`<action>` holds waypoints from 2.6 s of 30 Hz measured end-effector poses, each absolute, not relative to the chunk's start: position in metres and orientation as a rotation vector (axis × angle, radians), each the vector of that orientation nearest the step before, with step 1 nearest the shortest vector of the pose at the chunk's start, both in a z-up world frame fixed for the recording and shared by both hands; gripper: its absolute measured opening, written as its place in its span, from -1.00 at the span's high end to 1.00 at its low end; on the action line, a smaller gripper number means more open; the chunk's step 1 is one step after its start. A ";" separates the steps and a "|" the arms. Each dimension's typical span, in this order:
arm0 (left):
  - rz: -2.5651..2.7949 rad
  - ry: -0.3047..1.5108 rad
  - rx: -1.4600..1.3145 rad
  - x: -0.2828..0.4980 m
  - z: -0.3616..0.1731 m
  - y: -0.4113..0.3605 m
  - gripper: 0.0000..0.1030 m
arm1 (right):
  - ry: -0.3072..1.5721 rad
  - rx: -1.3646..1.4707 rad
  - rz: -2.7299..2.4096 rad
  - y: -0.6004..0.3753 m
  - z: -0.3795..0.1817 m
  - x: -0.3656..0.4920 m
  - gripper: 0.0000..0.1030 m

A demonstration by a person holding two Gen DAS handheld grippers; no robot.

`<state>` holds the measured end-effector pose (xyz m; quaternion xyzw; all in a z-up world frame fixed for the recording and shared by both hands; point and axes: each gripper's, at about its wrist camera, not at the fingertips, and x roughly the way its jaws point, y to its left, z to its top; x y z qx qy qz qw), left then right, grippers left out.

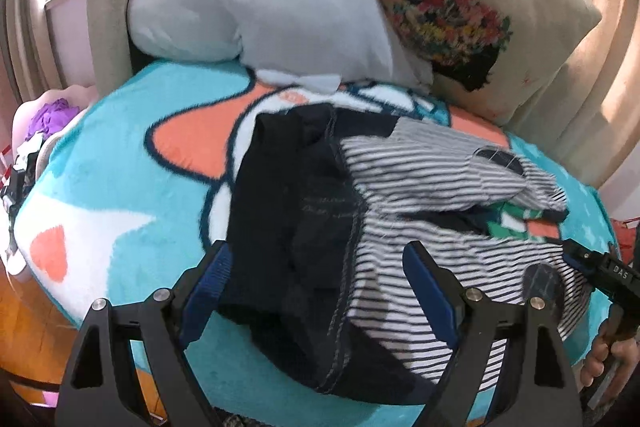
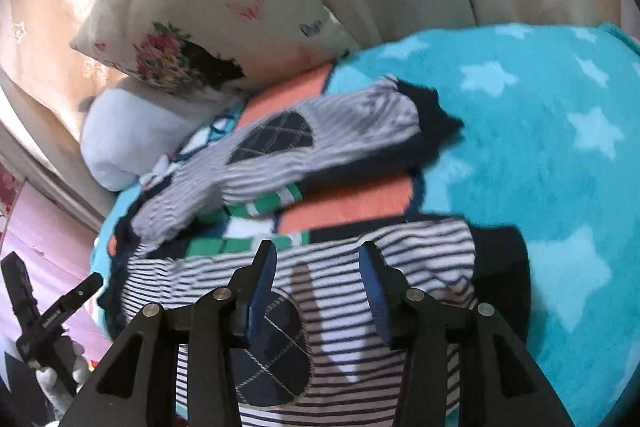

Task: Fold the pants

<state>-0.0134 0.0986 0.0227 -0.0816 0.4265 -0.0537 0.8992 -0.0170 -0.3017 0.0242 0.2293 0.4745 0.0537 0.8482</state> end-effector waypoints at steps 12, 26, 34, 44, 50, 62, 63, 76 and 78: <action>-0.057 0.880 -0.201 -0.015 0.015 0.120 -0.68 | 0.891 0.424 0.095 -0.290 0.018 -0.026 -0.24; -0.026 0.759 -0.072 -0.027 0.050 0.100 -0.68 | 0.890 0.073 0.067 -0.229 0.016 -0.032 -0.88; 0.004 0.766 -0.027 -0.024 0.050 0.092 -0.68 | 0.838 0.138 0.075 -0.247 0.046 -0.040 -0.85; 0.029 0.789 0.018 -0.012 0.045 0.082 -0.68 | 0.756 0.058 0.045 -0.285 0.096 -0.021 -0.85; 0.032 0.802 0.045 -0.004 0.042 0.075 -0.68 | 0.737 -0.005 0.043 -0.282 0.110 -0.005 -0.85; -0.156 0.890 0.052 0.070 0.058 0.072 -0.68 | 0.804 -0.065 0.175 -0.288 0.122 0.068 -0.76; -0.177 0.899 0.054 0.080 0.058 0.070 -0.68 | 0.823 -0.071 0.195 -0.287 0.120 0.076 -0.75; -0.463 1.092 0.103 0.194 0.016 0.035 -0.65 | 1.048 -0.270 0.415 -0.249 0.053 0.164 -0.60; -0.483 1.120 0.136 0.202 0.006 0.029 -0.65 | 1.071 -0.259 0.444 -0.248 0.043 0.171 -0.56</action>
